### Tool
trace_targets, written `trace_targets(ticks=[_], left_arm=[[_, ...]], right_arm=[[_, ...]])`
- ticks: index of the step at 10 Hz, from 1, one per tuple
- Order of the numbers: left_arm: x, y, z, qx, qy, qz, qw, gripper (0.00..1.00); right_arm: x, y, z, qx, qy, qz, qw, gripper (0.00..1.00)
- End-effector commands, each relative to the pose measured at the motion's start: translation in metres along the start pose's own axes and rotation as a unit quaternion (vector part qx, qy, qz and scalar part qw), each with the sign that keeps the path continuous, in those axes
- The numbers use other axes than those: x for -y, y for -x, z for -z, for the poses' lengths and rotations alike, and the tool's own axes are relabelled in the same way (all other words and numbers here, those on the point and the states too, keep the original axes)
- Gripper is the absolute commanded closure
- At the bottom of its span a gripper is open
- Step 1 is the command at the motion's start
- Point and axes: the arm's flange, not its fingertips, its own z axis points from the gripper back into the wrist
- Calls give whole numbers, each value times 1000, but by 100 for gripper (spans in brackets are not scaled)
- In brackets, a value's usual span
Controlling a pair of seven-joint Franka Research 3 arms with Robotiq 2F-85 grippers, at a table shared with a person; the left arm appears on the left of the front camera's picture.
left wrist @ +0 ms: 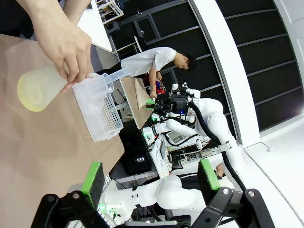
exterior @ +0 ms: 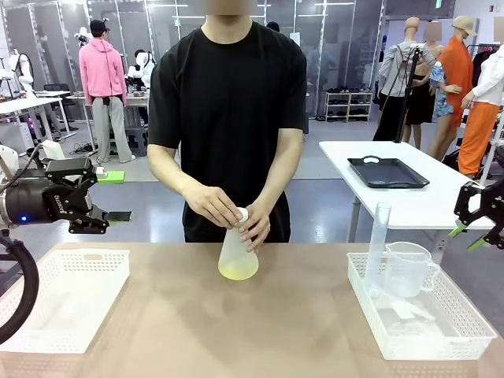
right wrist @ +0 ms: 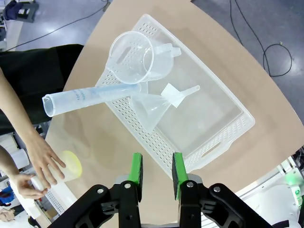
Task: Prepare the solutions needed for the experiment.
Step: When the human places the Big flask in the center of the table, pick up the Big flask and place it in the left Organizing basket.
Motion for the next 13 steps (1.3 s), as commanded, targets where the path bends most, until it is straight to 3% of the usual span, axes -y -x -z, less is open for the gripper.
trace_targets(ticks=[1, 3, 5, 7, 13], left_arm=[[2, 0, 3, 0, 1, -3, 1000, 0], [2, 0, 3, 0, 1, -3, 1000, 0], [2, 0, 3, 0, 1, -3, 1000, 0], [2, 0, 3, 0, 1, -3, 1000, 0], [2, 0, 3, 0, 1, -3, 1000, 0]], right_arm=[[0, 0, 0, 0, 0, 0, 1000, 70], [-9, 43, -14, -59, -99, -51, 992, 66], [-14, 65, -21, -70, -154, -88, 982, 66], [-18, 86, -23, -125, -211, -127, 961, 66], [-26, 102, -11, -221, -254, -160, 928, 66]])
